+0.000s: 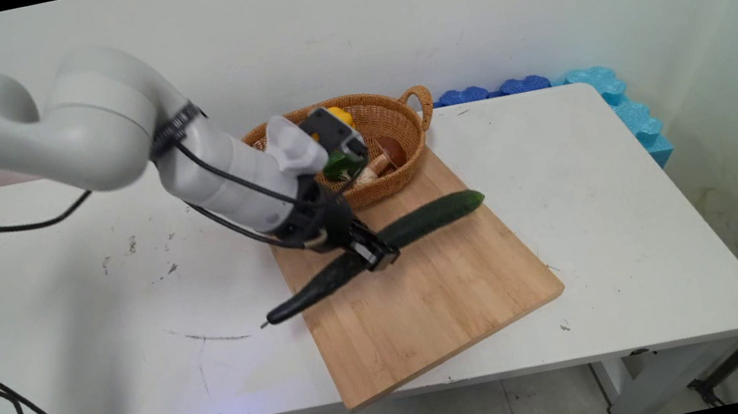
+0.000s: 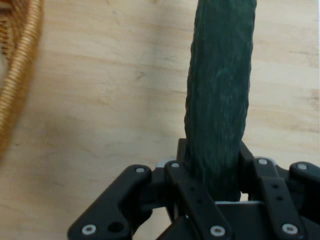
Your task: Place the picked object on the cutting board
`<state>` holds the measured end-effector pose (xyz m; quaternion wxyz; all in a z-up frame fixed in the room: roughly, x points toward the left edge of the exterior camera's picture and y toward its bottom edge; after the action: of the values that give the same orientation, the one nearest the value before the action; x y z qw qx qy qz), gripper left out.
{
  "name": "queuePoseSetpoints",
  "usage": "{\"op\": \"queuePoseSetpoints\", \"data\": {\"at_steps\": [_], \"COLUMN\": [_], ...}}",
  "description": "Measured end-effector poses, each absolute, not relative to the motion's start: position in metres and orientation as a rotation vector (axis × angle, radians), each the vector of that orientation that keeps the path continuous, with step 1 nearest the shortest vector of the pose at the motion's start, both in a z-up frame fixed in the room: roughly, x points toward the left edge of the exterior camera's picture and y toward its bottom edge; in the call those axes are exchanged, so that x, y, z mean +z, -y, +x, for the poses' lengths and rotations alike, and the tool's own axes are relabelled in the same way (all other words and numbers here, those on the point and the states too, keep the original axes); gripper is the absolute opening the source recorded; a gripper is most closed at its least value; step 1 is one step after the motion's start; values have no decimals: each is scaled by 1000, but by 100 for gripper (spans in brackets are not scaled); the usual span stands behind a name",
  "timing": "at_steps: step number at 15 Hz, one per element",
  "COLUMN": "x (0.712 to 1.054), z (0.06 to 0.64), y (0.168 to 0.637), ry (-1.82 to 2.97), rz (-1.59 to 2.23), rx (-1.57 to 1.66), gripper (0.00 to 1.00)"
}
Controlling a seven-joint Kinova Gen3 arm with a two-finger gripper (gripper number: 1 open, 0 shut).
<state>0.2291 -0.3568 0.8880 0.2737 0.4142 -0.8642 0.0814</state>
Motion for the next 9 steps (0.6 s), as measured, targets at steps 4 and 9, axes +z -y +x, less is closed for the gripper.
{"op": "queuePoseSetpoints", "data": {"at_steps": [4,9], "x": [868,851], "z": [217,209], "y": [353,350], "ry": [2336,2342], "rz": [1101,1076], "rx": [192,180], "gripper": [0,0]}}
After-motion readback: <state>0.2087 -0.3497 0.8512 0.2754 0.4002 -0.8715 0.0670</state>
